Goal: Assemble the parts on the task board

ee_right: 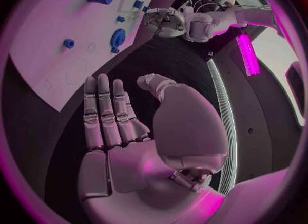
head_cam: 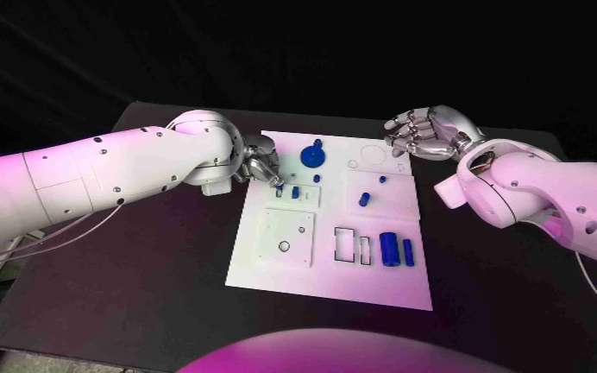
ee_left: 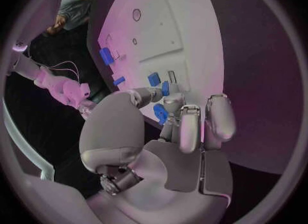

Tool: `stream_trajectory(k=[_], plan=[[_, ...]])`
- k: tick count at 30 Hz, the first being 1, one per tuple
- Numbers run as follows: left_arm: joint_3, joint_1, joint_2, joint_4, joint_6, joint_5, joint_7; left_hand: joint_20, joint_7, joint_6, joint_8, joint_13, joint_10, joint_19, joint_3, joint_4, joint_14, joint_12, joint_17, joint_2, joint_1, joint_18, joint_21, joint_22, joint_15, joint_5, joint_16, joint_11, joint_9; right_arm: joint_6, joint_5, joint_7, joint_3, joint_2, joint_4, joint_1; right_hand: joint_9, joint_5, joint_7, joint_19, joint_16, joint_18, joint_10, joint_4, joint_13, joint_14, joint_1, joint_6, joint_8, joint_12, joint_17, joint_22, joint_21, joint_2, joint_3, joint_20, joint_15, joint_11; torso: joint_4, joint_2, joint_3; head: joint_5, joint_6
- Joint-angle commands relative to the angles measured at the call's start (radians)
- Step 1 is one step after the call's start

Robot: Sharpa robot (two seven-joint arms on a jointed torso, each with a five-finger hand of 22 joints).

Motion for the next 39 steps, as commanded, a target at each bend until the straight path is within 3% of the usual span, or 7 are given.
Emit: stream_trajectory(k=[1,39], plan=[[-0.001,-0.001,0.003,0.002,0.011,-0.027,-0.01,-0.004,-0.008,0.013,0.006,0.002,0.008,0.005,0.175,-0.166,0.085,0.007,0.209,0.001,-0.013,-0.019,0.003,0.0,-0.006,0.006,0.006,0.0,0.038,0.007,-0.006,0.005,0.0,0.0,0.0,-0.001,-0.001,0.0,0.067,0.003,-0.005,0.01,-0.062,0.002,-0.002,-0.006,0.001,0.004,0.005,0.004,-0.001,-0.002,-0.005,0.007,-0.002,0.004,0.001,0.055,0.0,0.0,0.0002,0.0,-0.002],[-0.01,-0.008,0.02,0.008,0.067,-0.057,-0.063,-0.008,-0.013,0.014,0.019,0.01,0.017,0.008,0.183,-0.169,0.085,0.012,0.209,-0.002,-0.03,-0.02,0.006,0.006,-0.01,0.035,0.006,-0.004,0.05,0.004,-0.007,0.008,0.0,-0.004,0.002,-0.004,-0.003,0.0,0.068,0.004,-0.006,0.01,-0.064,0.003,-0.005,-0.007,0.002,0.003,0.006,0.006,-0.002,-0.005,-0.007,0.008,-0.002,0.004,0.002,0.056,-0.0002,-0.001,0.0005,0.001,-0.013]])
